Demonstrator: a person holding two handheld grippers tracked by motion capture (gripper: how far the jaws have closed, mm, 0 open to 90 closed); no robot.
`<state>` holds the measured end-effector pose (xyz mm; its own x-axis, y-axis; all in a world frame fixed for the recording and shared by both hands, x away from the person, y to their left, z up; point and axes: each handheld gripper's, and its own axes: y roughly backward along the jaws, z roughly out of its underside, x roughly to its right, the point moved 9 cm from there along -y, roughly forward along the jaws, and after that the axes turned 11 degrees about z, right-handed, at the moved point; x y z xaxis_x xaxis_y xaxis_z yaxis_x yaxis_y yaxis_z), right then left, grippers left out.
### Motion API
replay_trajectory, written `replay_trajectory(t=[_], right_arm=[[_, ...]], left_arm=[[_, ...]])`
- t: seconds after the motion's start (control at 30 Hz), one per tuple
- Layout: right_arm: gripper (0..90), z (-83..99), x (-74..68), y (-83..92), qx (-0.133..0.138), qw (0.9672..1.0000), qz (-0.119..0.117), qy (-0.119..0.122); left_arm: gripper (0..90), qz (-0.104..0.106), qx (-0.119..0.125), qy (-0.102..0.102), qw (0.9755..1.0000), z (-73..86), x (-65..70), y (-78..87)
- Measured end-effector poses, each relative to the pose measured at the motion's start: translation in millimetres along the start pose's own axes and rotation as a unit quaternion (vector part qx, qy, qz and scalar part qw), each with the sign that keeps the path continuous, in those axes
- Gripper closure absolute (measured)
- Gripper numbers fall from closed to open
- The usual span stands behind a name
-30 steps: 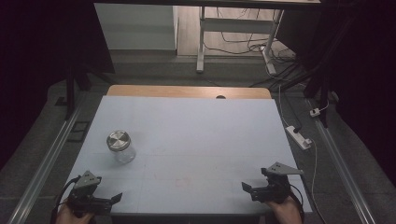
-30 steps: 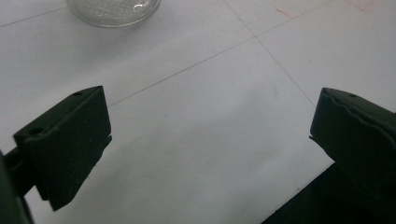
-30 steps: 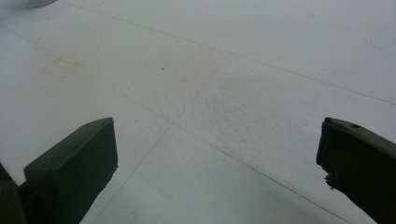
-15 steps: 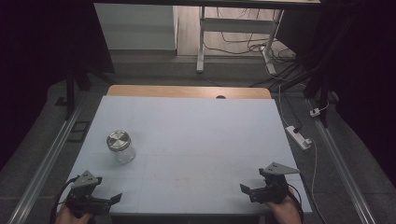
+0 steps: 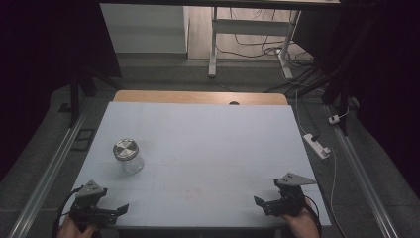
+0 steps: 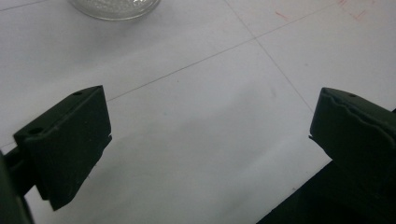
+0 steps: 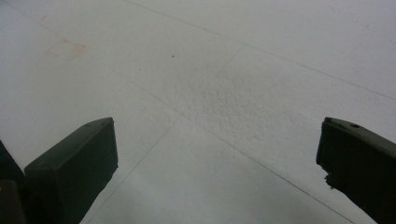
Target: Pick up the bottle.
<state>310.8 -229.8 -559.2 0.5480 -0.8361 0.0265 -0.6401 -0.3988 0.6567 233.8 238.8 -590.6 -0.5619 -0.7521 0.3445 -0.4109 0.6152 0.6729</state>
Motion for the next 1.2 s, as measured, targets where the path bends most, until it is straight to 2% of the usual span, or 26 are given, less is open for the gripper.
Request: replay_trajectory(t=[0.1,0.27,0.53,0.93,1.1,1.2], right_arm=[[0.0,0.4,-1.0,0.0,-0.003,1.0,-0.001,0.005],[0.0,0.7,-1.5,-0.8,-0.005,1.0,-0.001,0.008],[0.0,0.9,-2.2,-1.1,-0.007,0.9999,-0.002,0.009],[0.0,1.4,-1.9,-1.4,-0.008,0.9999,-0.001,0.01],[0.0,1.6,-2.7,-1.4,-0.009,0.9998,-0.004,0.015],[0.0,1.5,-2.7,-1.3,-0.008,0.9999,-0.005,0.014]], left_arm=[[0.0,0.005,0.002,0.004,1.0,-0.5,-0.9,1.4],[0.0,0.006,0.02,0.004,0.9998,-5.8,-2.2,6.7],[0.1,0.009,0.038,-0.007,0.9992,-11.6,-5.4,8.8],[0.2,0.003,0.031,-0.02,0.9993,-20.0,-12.2,-0.4],[0.4,0.002,0.043,-0.009,0.999,-25.4,-18.9,-1.7],[0.3,-0.007,0.047,-0.008,0.9988,-29.2,-22.4,-2.6]])
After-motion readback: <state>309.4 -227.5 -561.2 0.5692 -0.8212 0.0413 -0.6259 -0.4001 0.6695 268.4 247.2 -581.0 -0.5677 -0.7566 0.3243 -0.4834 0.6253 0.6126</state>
